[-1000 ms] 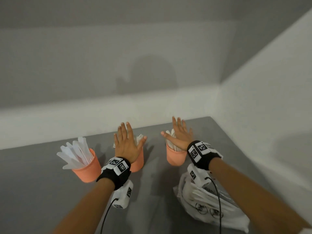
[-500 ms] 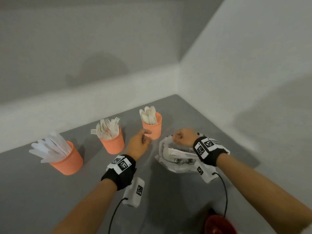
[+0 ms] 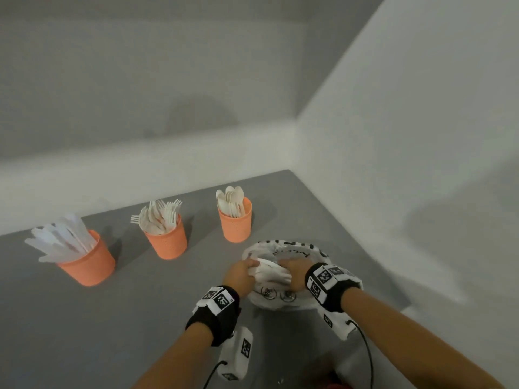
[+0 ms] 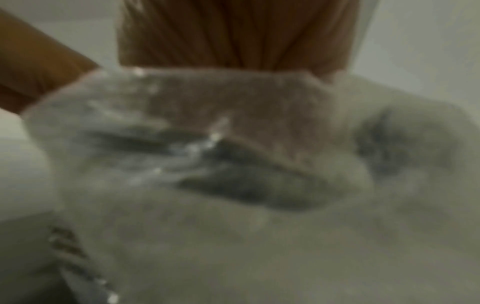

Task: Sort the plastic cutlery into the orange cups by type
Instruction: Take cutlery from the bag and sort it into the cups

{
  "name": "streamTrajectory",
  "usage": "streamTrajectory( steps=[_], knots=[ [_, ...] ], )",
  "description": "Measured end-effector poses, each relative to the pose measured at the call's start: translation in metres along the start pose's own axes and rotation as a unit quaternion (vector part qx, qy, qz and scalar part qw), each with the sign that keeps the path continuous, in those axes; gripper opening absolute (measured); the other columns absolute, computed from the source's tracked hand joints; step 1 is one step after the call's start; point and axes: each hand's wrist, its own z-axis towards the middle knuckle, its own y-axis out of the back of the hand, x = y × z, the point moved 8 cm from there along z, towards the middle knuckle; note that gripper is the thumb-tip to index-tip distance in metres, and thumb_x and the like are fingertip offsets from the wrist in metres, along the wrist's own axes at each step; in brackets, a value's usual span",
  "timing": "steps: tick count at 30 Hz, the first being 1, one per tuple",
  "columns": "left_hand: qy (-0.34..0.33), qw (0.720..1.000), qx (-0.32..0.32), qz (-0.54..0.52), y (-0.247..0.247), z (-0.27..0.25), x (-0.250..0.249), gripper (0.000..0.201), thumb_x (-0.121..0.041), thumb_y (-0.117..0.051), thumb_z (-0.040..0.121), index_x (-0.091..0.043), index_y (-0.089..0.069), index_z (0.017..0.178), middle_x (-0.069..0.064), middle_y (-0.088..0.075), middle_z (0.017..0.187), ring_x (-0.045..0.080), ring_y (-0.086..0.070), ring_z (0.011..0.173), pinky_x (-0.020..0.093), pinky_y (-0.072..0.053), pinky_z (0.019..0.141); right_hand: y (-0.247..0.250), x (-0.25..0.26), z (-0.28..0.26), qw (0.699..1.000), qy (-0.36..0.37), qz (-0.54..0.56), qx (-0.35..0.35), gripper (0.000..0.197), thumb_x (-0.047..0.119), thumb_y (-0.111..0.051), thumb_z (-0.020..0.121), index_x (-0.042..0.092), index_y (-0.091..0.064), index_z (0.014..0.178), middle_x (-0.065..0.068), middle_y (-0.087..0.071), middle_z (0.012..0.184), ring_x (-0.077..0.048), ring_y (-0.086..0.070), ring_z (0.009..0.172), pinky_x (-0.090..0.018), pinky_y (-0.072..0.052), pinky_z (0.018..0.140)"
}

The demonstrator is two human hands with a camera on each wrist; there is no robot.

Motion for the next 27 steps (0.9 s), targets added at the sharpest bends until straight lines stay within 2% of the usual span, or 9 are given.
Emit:
streamTrajectory(
  steps=[4,8,10,12,16,20,22,25,27],
  knots=[
    [-0.012,1.000,-0.028,0.007,0.003,-0.009,-0.001,0.051,0.009,-0.043,0.081,-0.012,-0.055,0.126,0.014,-0.050,0.132,0.029,-0.049,0.120,0.025,-0.035,0.100,0.000,0.002,0.008,0.998,0.030,0.056,0.018,0.065,0.038,-0.066,0.079,0.022,-0.040,0.137,-0.007,-0.051,0.135,-0.027,-0.046,0.126,-0.037,-0.034,0.106],
    [-0.026,0.998,-0.049,0.001,0.007,-0.015,-0.005,0.054,0.012,-0.042,0.079,-0.012,-0.058,0.124,0.013,-0.055,0.129,0.030,-0.052,0.117,0.024,-0.035,0.098,-0.010,0.003,0.020,0.996,0.030,0.069,0.047,0.059,0.038,-0.070,0.074,0.026,-0.048,0.128,-0.004,-0.058,0.124,-0.026,-0.052,0.118,-0.039,-0.040,0.102],
    [-0.030,0.998,-0.058,0.002,0.008,-0.016,-0.007,0.055,0.013,-0.043,0.077,-0.013,-0.059,0.123,0.014,-0.057,0.127,0.030,-0.053,0.117,0.025,-0.036,0.100,-0.015,0.004,0.023,0.993,0.037,0.101,0.046,0.061,0.033,-0.072,0.071,0.028,-0.049,0.127,-0.004,-0.060,0.122,-0.026,-0.054,0.116,-0.040,-0.042,0.100],
    [-0.028,0.997,-0.071,-0.011,0.013,-0.017,-0.008,0.054,0.014,-0.043,0.076,-0.010,-0.060,0.122,0.016,-0.058,0.125,0.031,-0.054,0.116,0.026,-0.036,0.100,-0.019,0.006,0.026,0.985,0.054,0.155,0.053,0.068,0.024,-0.071,0.074,0.031,-0.042,0.136,-0.003,-0.059,0.123,-0.024,-0.053,0.116,-0.034,-0.041,0.098],
    [-0.017,0.996,-0.091,-0.005,0.025,-0.017,-0.009,0.053,0.013,-0.043,0.077,-0.008,-0.059,0.123,0.013,-0.055,0.131,0.028,-0.053,0.118,0.022,-0.036,0.098,-0.015,0.001,0.030,0.969,0.052,0.237,0.041,0.066,0.017,-0.072,0.078,0.021,-0.043,0.137,-0.006,-0.057,0.129,-0.023,-0.051,0.119,-0.022,-0.035,0.092],
    [-0.001,0.995,-0.102,0.021,0.032,-0.015,-0.011,0.048,0.007,-0.046,0.081,-0.009,-0.056,0.126,0.010,-0.055,0.132,0.027,-0.053,0.117,0.025,-0.038,0.097,-0.013,-0.006,0.028,0.970,0.035,0.241,0.022,0.077,0.026,-0.074,0.076,0.017,-0.033,0.141,-0.005,-0.048,0.138,-0.024,-0.045,0.126,-0.032,-0.035,0.106],
    [0.004,0.994,-0.107,0.030,0.033,-0.015,-0.013,0.045,0.003,-0.048,0.083,-0.008,-0.056,0.125,0.012,-0.058,0.128,0.027,-0.055,0.115,0.027,-0.039,0.096,-0.012,-0.005,0.025,0.969,0.047,0.242,0.020,0.072,0.024,-0.072,0.079,0.016,-0.035,0.141,-0.006,-0.049,0.136,-0.025,-0.046,0.125,-0.029,-0.034,0.104],
    [0.020,0.992,-0.115,0.040,0.034,-0.015,-0.013,0.042,-0.002,-0.050,0.085,-0.008,-0.054,0.126,0.011,-0.058,0.128,0.027,-0.054,0.116,0.029,-0.039,0.098,-0.011,-0.005,0.023,0.966,0.046,0.253,0.023,0.060,0.023,-0.071,0.080,0.013,-0.045,0.133,-0.008,-0.057,0.126,-0.025,-0.053,0.116,-0.027,-0.038,0.096],
    [0.031,0.992,-0.117,0.047,0.035,-0.015,-0.012,0.041,-0.006,-0.051,0.086,-0.008,-0.054,0.127,0.010,-0.057,0.129,0.026,-0.053,0.117,0.029,-0.038,0.098,-0.011,-0.006,0.022,0.965,0.036,0.260,0.028,0.052,0.026,-0.071,0.079,0.010,-0.052,0.124,-0.011,-0.063,0.117,-0.021,-0.058,0.096,-0.029,-0.045,0.088]
  ],
)
